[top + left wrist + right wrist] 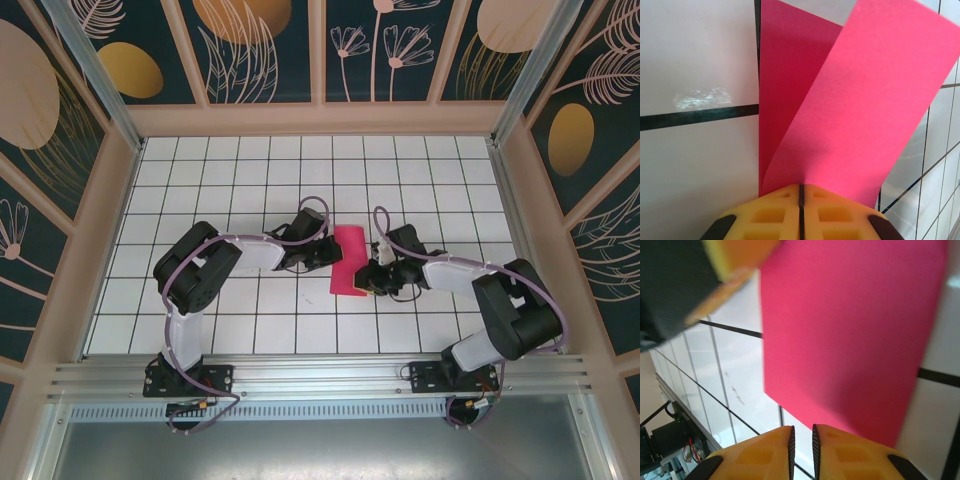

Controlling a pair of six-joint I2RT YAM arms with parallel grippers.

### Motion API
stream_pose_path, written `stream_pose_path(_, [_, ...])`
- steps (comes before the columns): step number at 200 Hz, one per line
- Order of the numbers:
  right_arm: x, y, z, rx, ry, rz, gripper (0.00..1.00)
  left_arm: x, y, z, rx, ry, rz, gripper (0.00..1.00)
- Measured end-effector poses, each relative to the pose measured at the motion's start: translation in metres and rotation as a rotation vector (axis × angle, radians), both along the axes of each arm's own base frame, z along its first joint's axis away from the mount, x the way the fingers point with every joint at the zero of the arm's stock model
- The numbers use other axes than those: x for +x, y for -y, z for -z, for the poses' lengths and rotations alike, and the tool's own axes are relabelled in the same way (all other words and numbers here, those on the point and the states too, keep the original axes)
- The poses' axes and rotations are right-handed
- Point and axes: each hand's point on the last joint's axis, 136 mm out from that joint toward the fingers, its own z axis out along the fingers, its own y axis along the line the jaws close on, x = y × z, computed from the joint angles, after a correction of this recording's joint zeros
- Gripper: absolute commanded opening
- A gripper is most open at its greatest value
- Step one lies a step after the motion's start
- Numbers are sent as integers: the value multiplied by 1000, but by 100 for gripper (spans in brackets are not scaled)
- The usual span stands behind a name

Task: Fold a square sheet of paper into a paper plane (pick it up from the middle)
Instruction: Fold the square sheet of paper in half at the center of the table.

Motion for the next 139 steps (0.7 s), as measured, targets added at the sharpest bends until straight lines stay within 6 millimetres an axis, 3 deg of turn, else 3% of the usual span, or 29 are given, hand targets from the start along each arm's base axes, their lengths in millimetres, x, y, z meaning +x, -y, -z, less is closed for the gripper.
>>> stream_pose_path(14, [-9, 5, 14, -22, -41, 0, 21, 0, 0, 0, 0, 0, 1, 11])
stream_pose_path(68, [-2, 4, 8, -31, -30, 7, 21, 0, 1, 0, 0, 1, 1, 11])
stream_pose_path(116, [64, -5, -52, 32, 159, 64, 21, 0, 1, 0, 1, 0, 1, 11])
stream_pose_path(139, [79, -3, -50, 35, 180, 75, 20, 0, 1, 0, 1, 0, 1, 11])
